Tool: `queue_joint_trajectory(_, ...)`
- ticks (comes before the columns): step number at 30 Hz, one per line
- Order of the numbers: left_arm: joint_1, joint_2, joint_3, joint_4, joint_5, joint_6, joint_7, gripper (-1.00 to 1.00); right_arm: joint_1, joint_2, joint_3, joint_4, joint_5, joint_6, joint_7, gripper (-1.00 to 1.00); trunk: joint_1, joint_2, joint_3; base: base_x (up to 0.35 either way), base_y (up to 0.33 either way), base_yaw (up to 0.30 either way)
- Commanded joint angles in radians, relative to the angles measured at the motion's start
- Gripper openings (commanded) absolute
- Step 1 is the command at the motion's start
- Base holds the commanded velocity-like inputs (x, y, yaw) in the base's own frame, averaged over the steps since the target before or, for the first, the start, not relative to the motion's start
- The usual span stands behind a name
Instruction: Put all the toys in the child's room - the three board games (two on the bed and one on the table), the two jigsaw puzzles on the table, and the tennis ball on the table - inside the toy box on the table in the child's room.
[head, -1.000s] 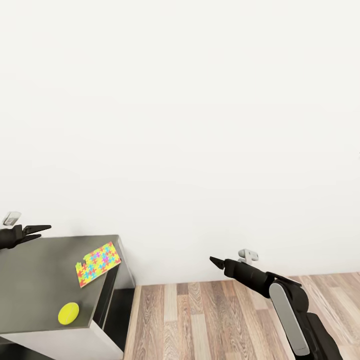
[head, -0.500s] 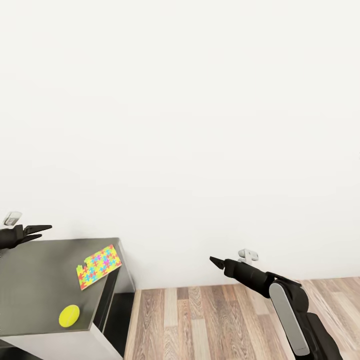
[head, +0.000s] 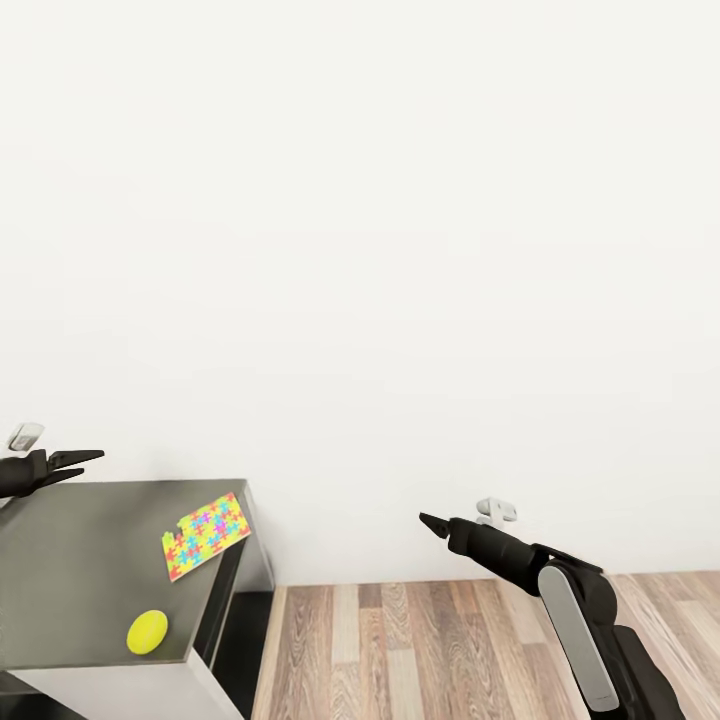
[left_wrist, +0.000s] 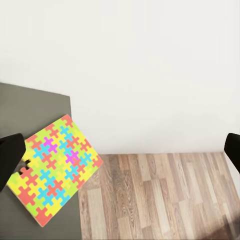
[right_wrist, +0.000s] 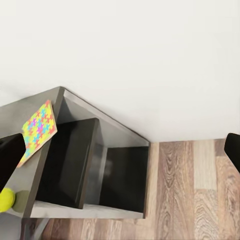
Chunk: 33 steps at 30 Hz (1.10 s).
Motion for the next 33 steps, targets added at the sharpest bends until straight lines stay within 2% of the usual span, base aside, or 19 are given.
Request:
queue_joint_trajectory(1,-0.001,0.000,-0.002,0.001,0.005,0.010,-0.002,1.00,-0.001,0.000,-0.002,0.000,0.005,0.005,0.007,1.00,0.001,-0.002,0.000,0.000,0.000,0.079)
queue_joint_trajectory(28,-0.001,-0.001,-0.002,0.001,0.005,0.010,0.001,1.00,-0.001,0.000,-0.003,0.000,0.004,0.005,0.007,1.00,0.001,-0.002,0.045,0.000,0.000,0.085)
queue_joint_trajectory(33,-0.001,-0.001,-0.002,0.001,0.005,0.010,0.000,1.00,-0.001,0.001,-0.003,0.000,0.004,0.005,0.007,1.00,0.001,-0.002,0.053,0.012,0.107,0.087)
